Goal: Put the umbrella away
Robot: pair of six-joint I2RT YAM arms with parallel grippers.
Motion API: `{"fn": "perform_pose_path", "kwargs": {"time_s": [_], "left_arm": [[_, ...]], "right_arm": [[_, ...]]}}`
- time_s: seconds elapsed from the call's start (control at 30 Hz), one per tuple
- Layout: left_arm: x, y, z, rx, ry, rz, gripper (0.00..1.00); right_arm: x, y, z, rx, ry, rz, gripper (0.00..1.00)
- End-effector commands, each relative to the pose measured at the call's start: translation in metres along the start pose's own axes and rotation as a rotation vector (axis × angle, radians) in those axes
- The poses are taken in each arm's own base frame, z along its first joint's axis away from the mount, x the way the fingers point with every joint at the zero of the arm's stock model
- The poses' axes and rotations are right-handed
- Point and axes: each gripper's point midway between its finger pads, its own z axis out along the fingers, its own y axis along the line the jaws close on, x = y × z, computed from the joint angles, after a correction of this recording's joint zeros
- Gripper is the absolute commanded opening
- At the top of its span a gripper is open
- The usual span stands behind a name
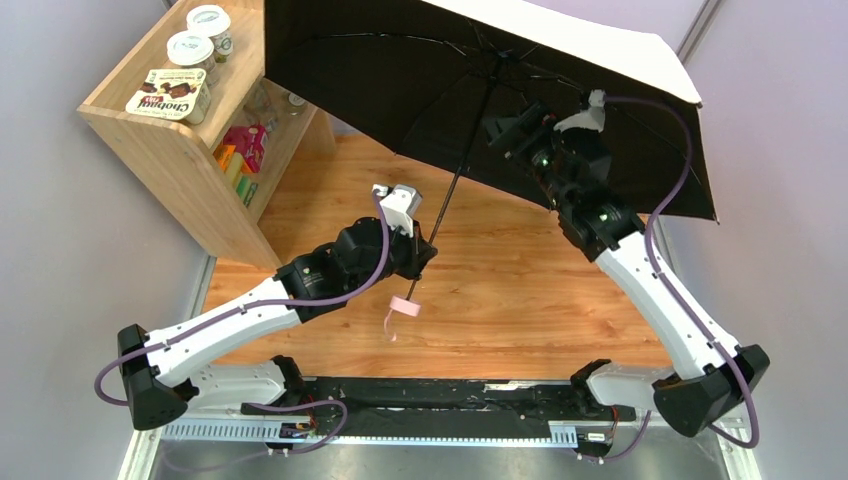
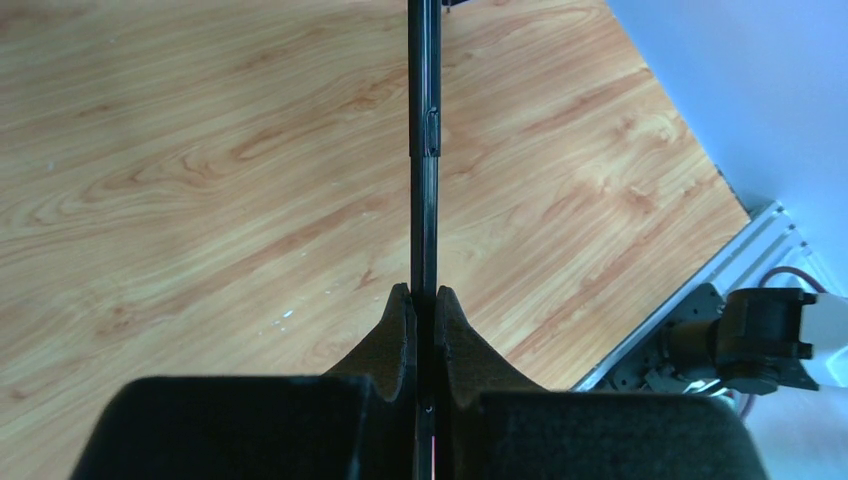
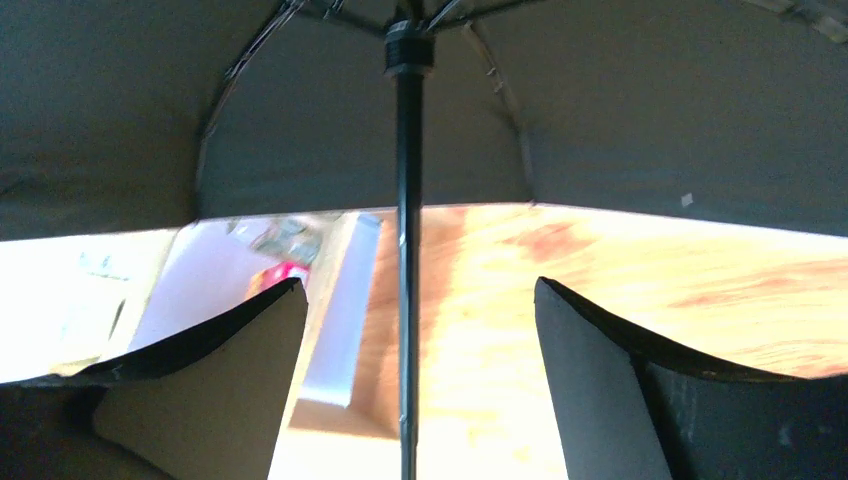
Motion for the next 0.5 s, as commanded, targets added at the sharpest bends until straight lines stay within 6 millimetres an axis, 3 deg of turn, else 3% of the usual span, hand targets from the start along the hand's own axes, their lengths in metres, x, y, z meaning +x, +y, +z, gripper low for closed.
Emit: {"fn": "perform_pose_path", "kwargs": {"time_s": [0.0, 0.07, 0.13, 0.23, 0.33, 0.37, 0.43, 0.47], "left_arm": [[-0.053, -0.005, -0.019, -0.002, -0.162, 0.056, 0.00], [-0.051, -0.007, -0.018, 0.010, -0.155, 0.062, 0.00], [-0.047, -0.008, -0.017, 0.018, -0.142, 0.060, 0.00], [-0.038, -0.008, -0.015, 0.028, -0.122, 0.053, 0.00], [-0.030, -0.007, -0.015, 0.037, -0.112, 0.049, 0.00], [-0.028, -0.007, -0.015, 0.039, -0.109, 0.043, 0.00], [-0.024, -0.007, -0.017, 0.048, -0.102, 0.040, 0.00], [-0.022, -0.007, -0.019, 0.052, -0.100, 0.037, 0.00]], "right_arm": [[0.028, 0.034, -0.007, -0.249, 0.090, 0.152, 0.85], [0.054, 0.032, -0.004, -0.316, 0.150, 0.170, 0.82], [0.064, 0.044, -0.004, -0.412, 0.164, 0.193, 0.80], [0.080, 0.041, 0.004, -0.412, 0.190, 0.196, 0.73], [0.084, 0.046, 0.005, -0.482, 0.177, 0.179, 0.53], [0.084, 0.047, 0.004, -0.503, 0.167, 0.178, 0.37], [0.080, 0.050, -0.001, -0.543, 0.138, 0.164, 0.21], [0.079, 0.051, -0.003, -0.560, 0.131, 0.156, 0.07]]}}
